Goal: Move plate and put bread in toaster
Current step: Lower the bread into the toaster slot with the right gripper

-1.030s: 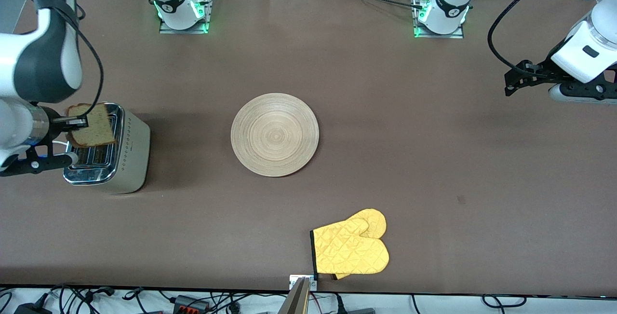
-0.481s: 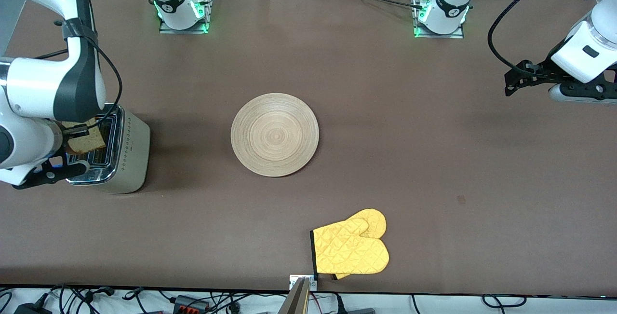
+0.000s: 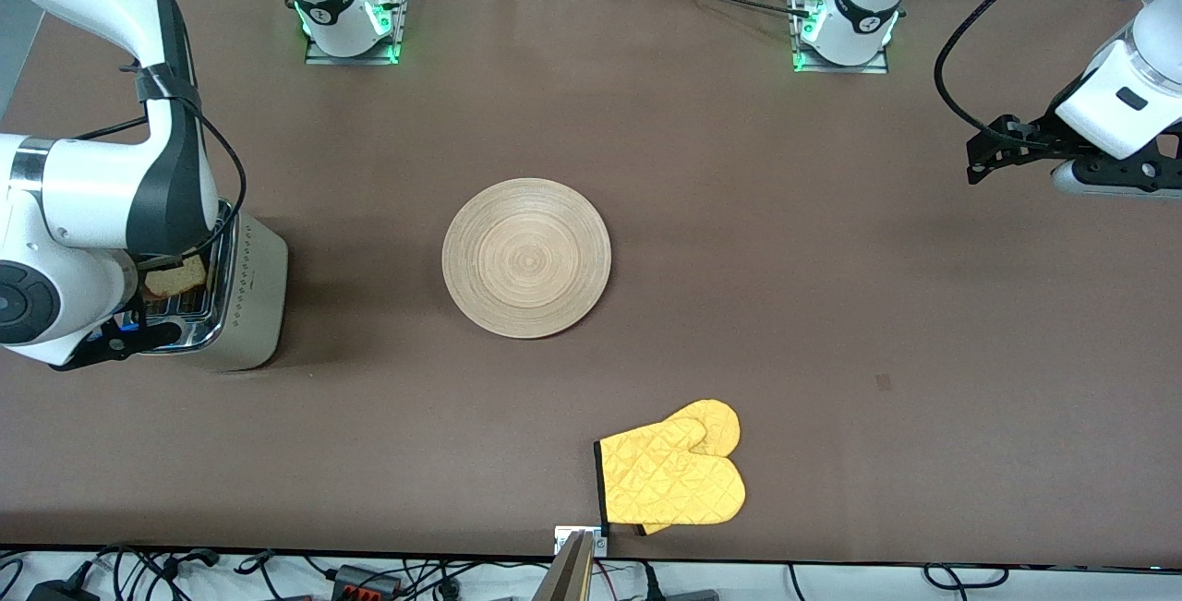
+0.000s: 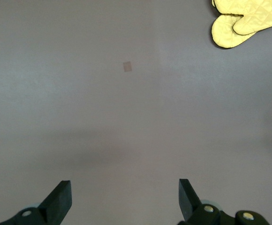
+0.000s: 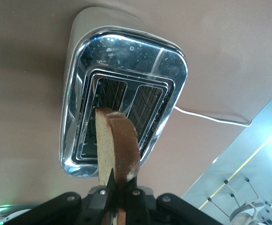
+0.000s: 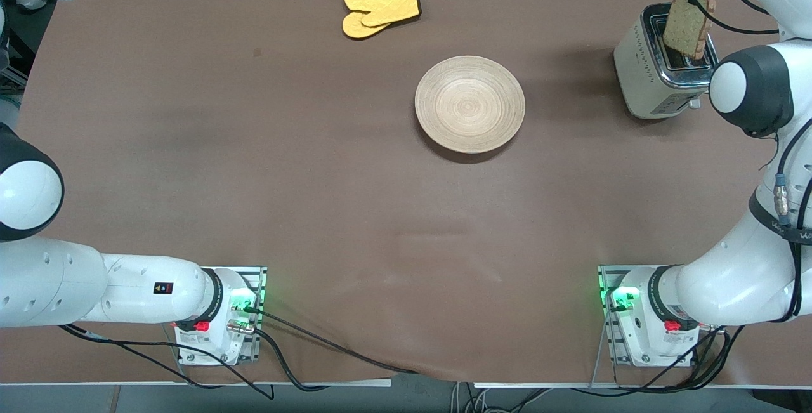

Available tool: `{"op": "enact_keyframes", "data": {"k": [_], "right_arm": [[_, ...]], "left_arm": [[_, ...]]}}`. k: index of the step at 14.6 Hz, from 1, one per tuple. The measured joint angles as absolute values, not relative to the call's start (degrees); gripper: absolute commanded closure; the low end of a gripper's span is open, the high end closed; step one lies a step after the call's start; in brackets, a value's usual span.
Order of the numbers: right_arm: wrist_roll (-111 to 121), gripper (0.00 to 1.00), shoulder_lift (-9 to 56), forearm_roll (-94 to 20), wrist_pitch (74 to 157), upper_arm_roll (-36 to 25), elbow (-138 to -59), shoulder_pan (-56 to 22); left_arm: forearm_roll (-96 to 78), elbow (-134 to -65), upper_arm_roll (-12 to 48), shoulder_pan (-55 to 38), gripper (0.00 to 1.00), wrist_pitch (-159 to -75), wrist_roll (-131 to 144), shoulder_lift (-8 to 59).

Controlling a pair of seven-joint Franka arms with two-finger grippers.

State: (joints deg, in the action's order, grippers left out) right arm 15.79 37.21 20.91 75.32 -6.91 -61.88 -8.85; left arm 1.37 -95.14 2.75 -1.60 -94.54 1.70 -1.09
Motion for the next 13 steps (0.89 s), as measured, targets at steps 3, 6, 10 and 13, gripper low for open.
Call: {"op": "enact_keyframes", "data": {"k": [3,6,10,13], "right_arm": [[13.4,1.00,38.4,20.9,75.6,-7.0,-61.9,-8.7],[10.2,1.00,39.3,20.9,75.8,-7.0,-61.8,-8.7],[6.9,1.00,40.0,20.9,75.8,-7.0,-61.8,-8.7],[5.1,1.00,40.8,20.9,76.4,-7.0,-61.8,-8.5]], "left_arm": [[1.4,-95.1,2.8,-1.6,0.00,-94.5,1.7,-1.1],[1.4,-95.1,2.8,-1.6,0.00,-94.5,1.7,-1.1],[1.4,-95.1,2.8,-1.6,0.00,-94.5,1.7,-1.1],[1.4,-95.1,2.8,-1.6,0.00,-94.5,1.7,-1.1]]}}
